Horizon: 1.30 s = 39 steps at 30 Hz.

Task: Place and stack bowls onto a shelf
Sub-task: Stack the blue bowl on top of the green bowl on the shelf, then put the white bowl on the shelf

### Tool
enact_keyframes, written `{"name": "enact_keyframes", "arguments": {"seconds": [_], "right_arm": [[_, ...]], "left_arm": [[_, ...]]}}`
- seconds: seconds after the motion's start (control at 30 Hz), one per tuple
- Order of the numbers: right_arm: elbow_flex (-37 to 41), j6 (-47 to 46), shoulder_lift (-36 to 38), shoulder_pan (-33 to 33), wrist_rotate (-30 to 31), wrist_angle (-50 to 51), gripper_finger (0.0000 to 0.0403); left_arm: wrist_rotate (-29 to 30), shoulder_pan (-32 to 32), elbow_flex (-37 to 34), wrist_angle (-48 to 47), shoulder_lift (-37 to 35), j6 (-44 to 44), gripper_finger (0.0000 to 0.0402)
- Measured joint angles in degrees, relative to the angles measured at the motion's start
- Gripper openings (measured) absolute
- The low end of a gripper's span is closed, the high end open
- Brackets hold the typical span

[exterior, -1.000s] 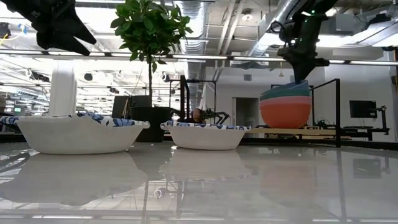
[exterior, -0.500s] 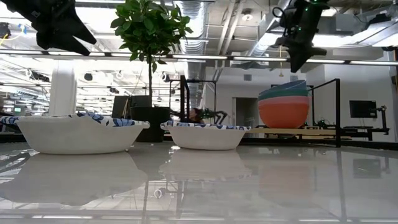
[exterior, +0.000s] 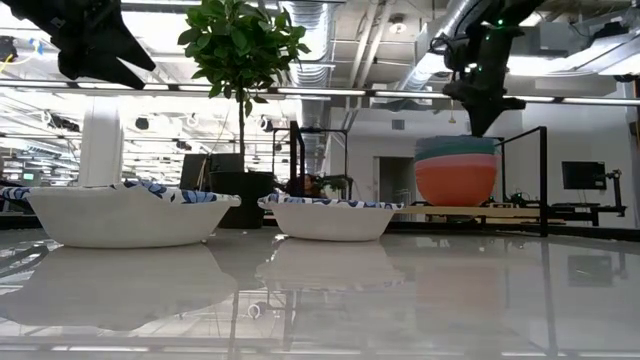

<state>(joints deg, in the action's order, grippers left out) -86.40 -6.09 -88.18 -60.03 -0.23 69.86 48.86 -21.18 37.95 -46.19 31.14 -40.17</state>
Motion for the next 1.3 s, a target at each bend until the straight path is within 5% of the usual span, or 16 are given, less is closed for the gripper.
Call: {"name": "enact_keyframes", "arguments": {"seconds": [0.23,0.43,0.83,1.3], "right_arm": [[-1.6,0.4,1.7,0.3,-1.7,0.6,0.0021],[-2.5,-0.8,5.2,5.8,-10.6,2.5,0.0057],[11.1,-2.8,8.4,39.4,-8.4,9.5,0.0106],[26.3,-12.3,8.4,68.3,-4.3,8.9,0.0252]], "left_arm": [[0.0,0.0,0.0,0.0,0.0,-0.2,0.0293],[-0.1,0.0,0.0,0.0,0.0,-0.9,0.0293],[-0.2,0.0,0.0,-0.4,0.0,-0.9,0.0293],[-0.1,0.0,0.0,-0.7,0.0,-0.7,0.0293]]}}
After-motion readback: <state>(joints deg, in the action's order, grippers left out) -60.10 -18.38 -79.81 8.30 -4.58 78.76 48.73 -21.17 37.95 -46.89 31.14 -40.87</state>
